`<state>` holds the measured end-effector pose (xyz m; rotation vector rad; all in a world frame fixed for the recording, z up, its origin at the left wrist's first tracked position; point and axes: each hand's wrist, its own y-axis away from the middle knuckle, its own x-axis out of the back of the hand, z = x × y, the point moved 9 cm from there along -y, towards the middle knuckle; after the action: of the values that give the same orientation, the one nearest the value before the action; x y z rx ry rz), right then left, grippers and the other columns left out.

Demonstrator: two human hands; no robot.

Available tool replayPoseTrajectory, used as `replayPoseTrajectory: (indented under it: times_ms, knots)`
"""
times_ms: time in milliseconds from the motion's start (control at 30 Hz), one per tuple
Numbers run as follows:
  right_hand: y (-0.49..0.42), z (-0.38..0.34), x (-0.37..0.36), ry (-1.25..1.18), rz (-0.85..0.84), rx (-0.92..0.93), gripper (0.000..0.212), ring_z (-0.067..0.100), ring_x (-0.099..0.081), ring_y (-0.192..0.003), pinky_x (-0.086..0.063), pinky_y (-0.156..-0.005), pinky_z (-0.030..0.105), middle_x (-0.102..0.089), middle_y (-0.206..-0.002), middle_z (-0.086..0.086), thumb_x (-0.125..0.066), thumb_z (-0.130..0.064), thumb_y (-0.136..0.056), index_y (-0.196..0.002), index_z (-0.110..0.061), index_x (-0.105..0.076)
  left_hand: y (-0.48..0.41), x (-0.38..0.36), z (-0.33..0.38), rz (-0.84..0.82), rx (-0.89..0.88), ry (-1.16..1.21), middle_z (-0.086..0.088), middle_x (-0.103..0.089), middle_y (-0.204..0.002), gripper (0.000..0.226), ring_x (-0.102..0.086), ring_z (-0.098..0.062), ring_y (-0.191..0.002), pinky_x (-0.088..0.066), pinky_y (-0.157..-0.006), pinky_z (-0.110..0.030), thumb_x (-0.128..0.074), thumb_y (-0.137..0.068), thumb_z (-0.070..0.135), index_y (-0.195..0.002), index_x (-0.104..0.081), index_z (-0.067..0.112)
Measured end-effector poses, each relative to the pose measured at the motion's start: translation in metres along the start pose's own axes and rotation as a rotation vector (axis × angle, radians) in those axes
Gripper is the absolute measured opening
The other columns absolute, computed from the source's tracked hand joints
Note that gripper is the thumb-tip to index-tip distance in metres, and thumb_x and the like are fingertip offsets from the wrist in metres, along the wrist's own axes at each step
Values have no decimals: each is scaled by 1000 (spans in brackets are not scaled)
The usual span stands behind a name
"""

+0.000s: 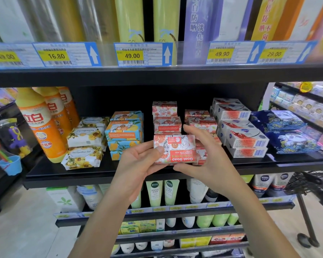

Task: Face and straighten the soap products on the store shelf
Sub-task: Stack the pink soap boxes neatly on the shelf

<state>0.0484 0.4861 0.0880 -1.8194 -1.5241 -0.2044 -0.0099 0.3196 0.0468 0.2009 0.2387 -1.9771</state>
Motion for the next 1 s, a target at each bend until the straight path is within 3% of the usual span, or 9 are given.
replayPoseTrajectory:
  times_ms: [133, 267, 367, 500, 600, 700, 767, 867, 1000]
  knots:
    - [-3, -15, -4, 323, 20, 129, 90, -4, -27, -137, -11, -110, 2, -37, -147, -18, -87, -41, -77, -153, -30, -40, 0, -6, -3, -20, 7, -17, -12, -76, -116, 45, -73, -27, -110, -59, -96, -40, -69, -87, 20, -129, -64, 5]
    - [-3, -22, -9, 449, 22, 234, 80, 9, -38, -130, -28, -112, 25, -52, -141, -5, -83, -43, -79, -148, -18, -51, -1, -6, -8, -23, 20, -33, -11, -76, -116, 48, -73, -26, -110, -58, -97, -41, -70, -85, 22, -130, -64, 7]
    - [-5, -17, -12, 470, -33, 194, 82, 11, -39, -128, -35, -112, 33, -51, -140, -5, -82, -44, -81, -151, -18, -48, -1, -5, -9, -30, 29, -53, -10, -76, -116, 52, -72, -26, -111, -58, -97, -39, -72, -83, 24, -131, -62, 9]
    - [-6, -15, -9, 447, -75, 177, 81, 10, -37, -132, -30, -112, 26, -47, -142, -8, -81, -43, -84, -153, -21, -45, 0, -5, -3, -49, -4, -176, -4, -76, -117, 51, -72, -18, -111, -57, -97, -33, -73, -85, 28, -133, -63, 16]
    - [-10, -9, 0, 473, -85, 140, 80, 7, -33, -135, -23, -109, 17, -43, -145, -11, -76, -47, -86, -155, -24, -42, -1, 10, 5, 59, -88, -323, 7, -76, -116, 39, -70, -7, -110, -55, -100, -30, -76, -88, 27, -125, -67, 25]
    - [-20, 4, 12, 490, -97, 62, 83, 7, -30, -139, -23, -110, 17, -40, -149, -11, -75, -48, -87, -157, -24, -37, -3, 22, 6, 106, -173, -603, 23, -72, -112, 34, -65, 7, -110, -49, -99, -16, -78, -87, 31, -117, -65, 43]
    - [-27, 14, 22, 508, -107, 10, 83, 10, -31, -142, -24, -112, 21, -40, -151, -9, -76, -43, -87, -158, -24, -36, -2, 24, 3, 107, -211, -822, 35, -61, -118, 41, -56, 16, -113, -40, -100, -9, -78, -86, 40, -123, -60, 46]
    - [-38, 28, 34, 551, -116, -35, 81, 16, -35, -142, -28, -110, 24, -44, -150, -6, -79, -37, -88, -156, -23, -38, -6, 27, -8, 102, -247, -1078, 23, -57, -136, 62, -50, 3, -128, -37, -106, -18, -77, -86, 47, -142, -57, 32]
    - [-53, 48, 44, 618, -125, -84, 79, 24, -35, -145, -30, -118, 37, -45, -154, 2, -79, -32, -88, -155, -20, -40, -13, 31, -34, 29, -205, -1225, 12, -45, -155, 79, -40, -9, -144, -34, -117, -29, -72, -88, 53, -156, -40, 29]
